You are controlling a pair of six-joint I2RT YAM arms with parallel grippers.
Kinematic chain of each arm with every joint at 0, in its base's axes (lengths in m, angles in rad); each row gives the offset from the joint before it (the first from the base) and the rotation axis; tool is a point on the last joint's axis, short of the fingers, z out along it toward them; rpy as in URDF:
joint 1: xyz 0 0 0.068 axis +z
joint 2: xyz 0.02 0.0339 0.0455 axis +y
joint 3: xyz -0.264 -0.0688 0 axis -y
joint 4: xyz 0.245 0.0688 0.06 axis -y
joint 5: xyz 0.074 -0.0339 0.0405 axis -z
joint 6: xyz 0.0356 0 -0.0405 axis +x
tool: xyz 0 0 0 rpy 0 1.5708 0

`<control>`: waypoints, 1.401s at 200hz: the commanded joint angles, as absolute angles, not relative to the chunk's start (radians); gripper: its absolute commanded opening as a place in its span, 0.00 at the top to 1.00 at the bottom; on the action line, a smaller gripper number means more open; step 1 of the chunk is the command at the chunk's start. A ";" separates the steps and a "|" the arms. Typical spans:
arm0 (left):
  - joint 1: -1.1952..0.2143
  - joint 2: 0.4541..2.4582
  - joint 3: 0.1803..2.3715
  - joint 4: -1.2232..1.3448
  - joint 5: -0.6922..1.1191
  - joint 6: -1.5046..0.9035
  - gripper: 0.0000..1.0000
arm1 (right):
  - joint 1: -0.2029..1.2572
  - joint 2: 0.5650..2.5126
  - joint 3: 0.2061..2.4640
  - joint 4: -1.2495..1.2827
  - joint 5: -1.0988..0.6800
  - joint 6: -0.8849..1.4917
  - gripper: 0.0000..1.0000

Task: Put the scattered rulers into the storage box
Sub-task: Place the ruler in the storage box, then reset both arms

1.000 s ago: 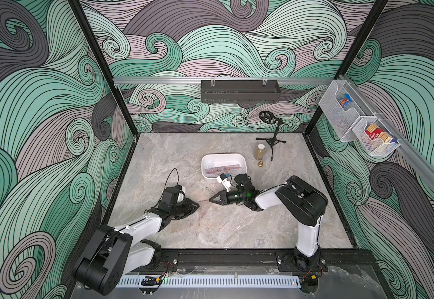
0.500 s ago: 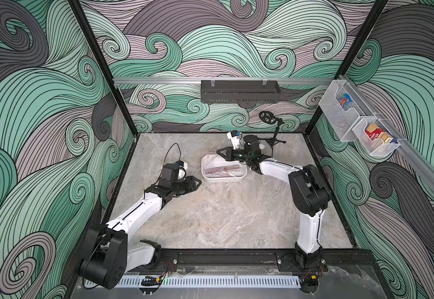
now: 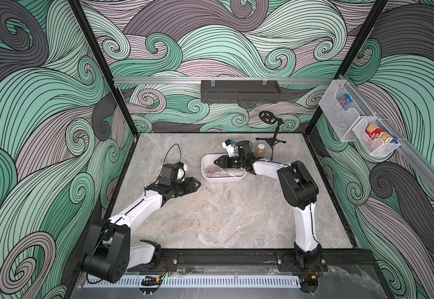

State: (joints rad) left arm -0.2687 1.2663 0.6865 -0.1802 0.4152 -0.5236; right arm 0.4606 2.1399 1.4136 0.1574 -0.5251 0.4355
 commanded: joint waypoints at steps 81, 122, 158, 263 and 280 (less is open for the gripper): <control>-0.266 1.016 0.447 0.162 -0.427 -0.350 0.02 | 0.471 1.176 0.658 0.201 0.245 -0.140 0.00; -0.187 1.111 0.221 0.658 -0.254 -0.063 0.04 | 0.248 0.840 0.093 0.916 0.427 -0.114 0.00; -0.142 1.309 0.219 1.029 -0.122 0.019 0.04 | 0.127 1.240 -0.028 1.487 0.494 -0.078 0.00; -0.016 1.587 0.229 1.352 0.000 -0.027 0.01 | -0.024 1.554 0.241 1.295 0.138 -0.012 0.00; -0.015 1.585 0.229 1.353 0.000 -0.027 0.01 | -0.028 1.560 0.227 1.332 0.132 -0.006 0.00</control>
State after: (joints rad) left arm -0.0208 1.5822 0.2245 1.3003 -0.0235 -0.0307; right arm -0.0128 1.5581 0.2195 1.3487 0.2047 -0.0044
